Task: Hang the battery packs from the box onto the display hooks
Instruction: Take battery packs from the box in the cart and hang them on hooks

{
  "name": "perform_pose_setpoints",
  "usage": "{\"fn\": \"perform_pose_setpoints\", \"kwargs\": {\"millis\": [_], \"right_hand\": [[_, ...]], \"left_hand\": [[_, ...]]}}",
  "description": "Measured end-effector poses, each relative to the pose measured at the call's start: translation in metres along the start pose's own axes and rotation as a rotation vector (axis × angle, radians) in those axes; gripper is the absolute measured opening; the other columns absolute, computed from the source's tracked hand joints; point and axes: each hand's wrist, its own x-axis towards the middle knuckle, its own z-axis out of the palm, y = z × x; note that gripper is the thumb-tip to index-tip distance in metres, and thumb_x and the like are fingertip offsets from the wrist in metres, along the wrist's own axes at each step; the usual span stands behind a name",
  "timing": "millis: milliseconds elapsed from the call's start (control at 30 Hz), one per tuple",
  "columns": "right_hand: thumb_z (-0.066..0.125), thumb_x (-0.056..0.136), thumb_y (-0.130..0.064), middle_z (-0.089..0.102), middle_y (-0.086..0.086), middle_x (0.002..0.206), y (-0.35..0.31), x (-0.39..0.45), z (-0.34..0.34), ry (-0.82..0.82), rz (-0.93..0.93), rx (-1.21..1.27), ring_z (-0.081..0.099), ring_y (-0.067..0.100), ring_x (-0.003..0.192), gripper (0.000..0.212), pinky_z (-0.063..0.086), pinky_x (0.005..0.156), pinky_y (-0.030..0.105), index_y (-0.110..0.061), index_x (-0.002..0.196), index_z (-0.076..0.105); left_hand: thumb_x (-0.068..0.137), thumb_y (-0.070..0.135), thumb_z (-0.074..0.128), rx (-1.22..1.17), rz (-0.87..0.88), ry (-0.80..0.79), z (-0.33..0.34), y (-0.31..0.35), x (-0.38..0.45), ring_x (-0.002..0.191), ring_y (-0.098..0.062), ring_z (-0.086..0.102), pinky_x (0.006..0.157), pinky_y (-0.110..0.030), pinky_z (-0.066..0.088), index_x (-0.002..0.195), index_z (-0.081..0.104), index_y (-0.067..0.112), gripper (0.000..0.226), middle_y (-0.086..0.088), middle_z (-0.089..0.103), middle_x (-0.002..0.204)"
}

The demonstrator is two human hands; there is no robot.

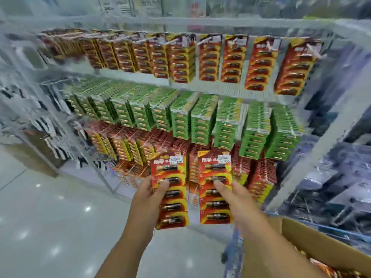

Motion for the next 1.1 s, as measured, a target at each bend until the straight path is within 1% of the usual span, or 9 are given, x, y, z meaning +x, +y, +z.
{"fn": "perform_pose_setpoints", "kwargs": {"millis": [200,300,367,500,600,667,833,1000,1100], "right_hand": [[0.064,0.100,-0.039,0.082,-0.003,0.093,-0.038,0.012,0.128,0.083,-0.022,0.059,0.080,0.018,0.080,0.020,0.061,0.055,0.030,-0.028,0.115,0.069],[0.072,0.088,-0.060,0.074,-0.012,0.119,-0.059,0.022,0.160,0.098,0.008,0.060,0.069,0.016,0.116,0.039,0.055,0.098,0.043,-0.037,0.120,0.066],[0.073,0.085,-0.062,0.067,-0.018,0.118,-0.075,0.030,0.171,0.093,-0.019,0.060,0.059,0.014,0.119,0.034,0.045,0.104,0.040,-0.040,0.109,0.067],[0.078,0.054,-0.088,0.051,-0.008,0.156,-0.098,0.061,0.176,0.149,-0.094,0.059,0.043,0.023,0.147,0.113,0.033,0.121,0.054,-0.034,0.150,0.051],[0.068,0.076,-0.068,0.036,-0.007,0.165,-0.124,0.092,0.176,0.167,-0.129,0.098,0.030,0.026,0.154,0.099,0.023,0.124,0.054,-0.028,0.161,0.035],[0.064,0.088,-0.060,0.047,-0.011,0.154,-0.143,0.112,0.176,0.134,-0.161,0.087,0.038,0.023,0.149,0.078,0.029,0.120,0.051,-0.030,0.157,0.041],[0.062,0.096,-0.052,0.072,-0.030,0.094,-0.181,0.161,0.188,0.154,-0.263,0.078,0.068,-0.008,0.080,0.014,0.048,0.069,0.020,-0.043,0.107,0.064],[0.061,0.099,-0.052,0.079,-0.021,0.101,-0.207,0.201,0.199,0.178,-0.267,0.103,0.074,0.006,0.098,0.022,0.058,0.083,0.035,-0.042,0.117,0.067],[0.060,0.100,-0.052,0.077,-0.025,0.099,-0.214,0.216,0.204,0.177,-0.264,0.105,0.070,-0.007,0.084,0.019,0.052,0.069,0.022,-0.041,0.114,0.067]], "left_hand": [[0.103,0.028,0.063,0.001,0.104,-0.039,-0.108,0.062,0.042,0.084,-0.019,0.079,0.066,-0.034,0.062,0.114,0.067,0.027,0.012,-0.001,0.080,0.098],[0.104,0.025,0.062,-0.037,0.105,-0.075,-0.133,0.087,0.064,0.083,-0.022,0.079,0.061,-0.030,0.060,0.120,0.066,0.024,0.017,-0.001,0.080,0.097],[0.104,0.024,0.061,-0.068,0.119,-0.096,-0.140,0.103,0.079,0.084,-0.025,0.079,0.060,-0.032,0.060,0.123,0.066,0.024,0.019,-0.003,0.081,0.098],[0.103,0.029,0.063,-0.086,0.115,-0.129,-0.134,0.121,0.123,0.082,-0.025,0.079,0.059,-0.035,0.061,0.124,0.066,0.027,0.021,-0.002,0.081,0.098],[0.085,0.060,0.073,-0.045,0.131,-0.149,-0.119,0.140,0.161,0.098,-0.020,0.077,0.081,-0.045,0.064,0.139,0.059,0.032,0.062,0.007,0.078,0.116],[0.092,0.049,0.070,-0.045,0.161,-0.174,-0.107,0.154,0.186,0.097,-0.022,0.078,0.083,-0.048,0.063,0.133,0.062,0.028,0.046,0.005,0.079,0.112],[0.102,0.030,0.063,-0.090,0.229,-0.190,-0.089,0.191,0.236,0.090,-0.026,0.079,0.071,-0.042,0.062,0.123,0.065,0.028,0.020,-0.001,0.081,0.102],[0.101,0.036,0.062,-0.069,0.278,-0.218,-0.080,0.220,0.272,0.091,-0.025,0.079,0.076,-0.046,0.064,0.123,0.066,0.029,0.023,0.000,0.080,0.105],[0.102,0.039,0.062,-0.073,0.270,-0.233,-0.079,0.228,0.297,0.093,-0.024,0.079,0.082,-0.052,0.064,0.123,0.067,0.032,0.023,0.001,0.080,0.107]]}}
